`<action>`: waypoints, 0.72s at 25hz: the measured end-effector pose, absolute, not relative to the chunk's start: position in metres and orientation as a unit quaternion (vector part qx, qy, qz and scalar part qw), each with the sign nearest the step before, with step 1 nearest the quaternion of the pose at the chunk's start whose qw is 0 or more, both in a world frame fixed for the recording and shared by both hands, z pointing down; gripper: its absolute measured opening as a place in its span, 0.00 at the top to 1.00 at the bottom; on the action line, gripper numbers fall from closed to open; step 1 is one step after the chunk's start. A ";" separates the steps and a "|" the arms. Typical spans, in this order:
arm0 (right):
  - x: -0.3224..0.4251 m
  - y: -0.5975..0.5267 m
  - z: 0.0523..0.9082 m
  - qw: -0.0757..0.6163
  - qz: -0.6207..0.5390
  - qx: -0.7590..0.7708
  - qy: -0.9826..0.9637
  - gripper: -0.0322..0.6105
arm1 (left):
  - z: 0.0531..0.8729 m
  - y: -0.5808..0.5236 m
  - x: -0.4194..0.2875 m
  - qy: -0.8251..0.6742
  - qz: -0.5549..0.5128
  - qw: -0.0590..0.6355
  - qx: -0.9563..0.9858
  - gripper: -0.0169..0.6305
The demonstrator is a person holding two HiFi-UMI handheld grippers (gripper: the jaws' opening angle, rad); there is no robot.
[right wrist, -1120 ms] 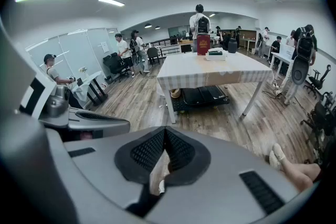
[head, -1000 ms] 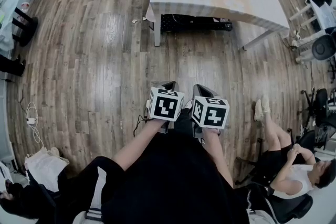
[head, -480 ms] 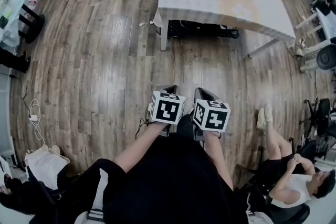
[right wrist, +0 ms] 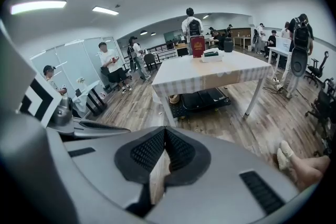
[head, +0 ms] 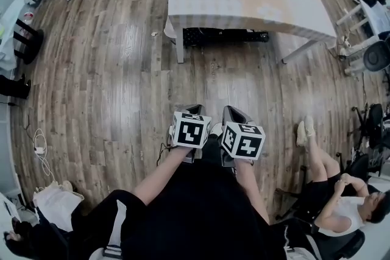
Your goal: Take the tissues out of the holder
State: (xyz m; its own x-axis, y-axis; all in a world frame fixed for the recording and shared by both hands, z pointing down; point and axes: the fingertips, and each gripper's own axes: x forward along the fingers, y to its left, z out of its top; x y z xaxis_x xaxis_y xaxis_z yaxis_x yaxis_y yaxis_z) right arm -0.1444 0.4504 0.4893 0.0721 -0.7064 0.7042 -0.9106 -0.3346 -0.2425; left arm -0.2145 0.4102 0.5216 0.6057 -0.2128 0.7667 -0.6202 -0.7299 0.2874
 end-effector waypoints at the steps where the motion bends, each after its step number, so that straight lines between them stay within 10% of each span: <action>1: -0.134 0.450 0.490 0.123 0.386 0.721 -0.562 0.93 | 0.523 0.410 -0.205 -0.242 0.372 0.276 0.853 0.97; 18: 0.032 0.400 0.465 0.083 0.367 0.674 -0.636 0.92 | 0.500 0.374 -0.036 -0.263 0.387 0.251 0.847 0.97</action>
State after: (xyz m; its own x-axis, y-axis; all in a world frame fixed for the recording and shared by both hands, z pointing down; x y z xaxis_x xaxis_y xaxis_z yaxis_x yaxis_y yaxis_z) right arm 0.0320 0.4005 0.4653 -0.0785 -0.7960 0.6002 -0.9176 -0.1776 -0.3556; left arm -0.0362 0.3741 0.5002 0.5620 -0.2516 0.7879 -0.6402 -0.7355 0.2218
